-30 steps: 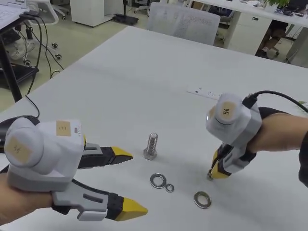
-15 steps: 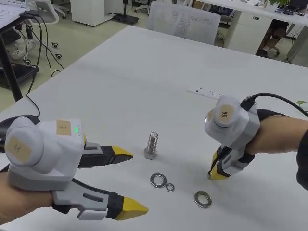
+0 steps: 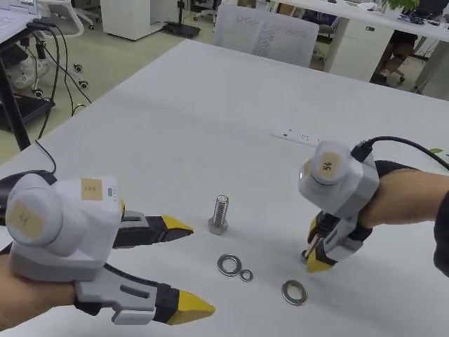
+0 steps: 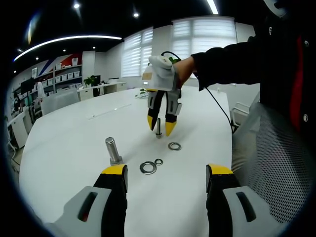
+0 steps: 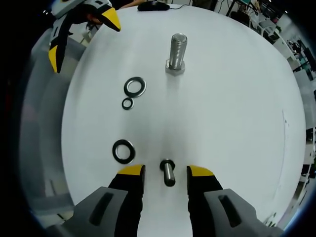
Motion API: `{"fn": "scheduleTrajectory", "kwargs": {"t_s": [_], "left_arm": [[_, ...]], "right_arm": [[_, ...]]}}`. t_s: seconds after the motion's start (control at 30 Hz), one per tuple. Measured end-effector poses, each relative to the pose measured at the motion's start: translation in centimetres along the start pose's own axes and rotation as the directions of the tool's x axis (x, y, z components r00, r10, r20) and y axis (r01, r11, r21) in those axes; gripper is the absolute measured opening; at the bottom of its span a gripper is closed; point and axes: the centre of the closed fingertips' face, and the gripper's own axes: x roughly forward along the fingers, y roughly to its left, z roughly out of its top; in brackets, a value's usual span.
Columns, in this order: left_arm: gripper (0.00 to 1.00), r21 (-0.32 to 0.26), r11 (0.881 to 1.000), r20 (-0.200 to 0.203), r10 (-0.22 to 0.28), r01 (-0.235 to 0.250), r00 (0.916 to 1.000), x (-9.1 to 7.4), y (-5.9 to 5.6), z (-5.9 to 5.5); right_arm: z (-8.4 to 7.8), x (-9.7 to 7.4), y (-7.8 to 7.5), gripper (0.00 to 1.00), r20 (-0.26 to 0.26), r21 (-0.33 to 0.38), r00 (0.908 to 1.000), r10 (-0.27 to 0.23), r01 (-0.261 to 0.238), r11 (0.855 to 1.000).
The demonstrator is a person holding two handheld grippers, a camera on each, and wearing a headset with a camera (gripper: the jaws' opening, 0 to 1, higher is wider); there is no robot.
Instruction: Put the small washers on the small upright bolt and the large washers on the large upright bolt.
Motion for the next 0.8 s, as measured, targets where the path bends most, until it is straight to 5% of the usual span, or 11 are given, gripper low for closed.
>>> {"fn": "scheduleTrajectory", "kwargs": {"t_s": [0.33,0.8], "left_arm": [[0.64,0.004,1.0,0.003,-0.001,0.001,1.0,0.0,0.0,0.1],[0.64,0.01,1.0,0.012,0.004,-0.004,0.9999,-0.3,-0.1,0.4]], "right_arm": [[0.4,-0.5,0.0,0.46,0.02,0.013,0.9998,0.003,-0.003,1.0],[2.2,-1.8,0.5,0.48,0.045,-0.004,0.9989,-0.01,0.01,1.0]]}}
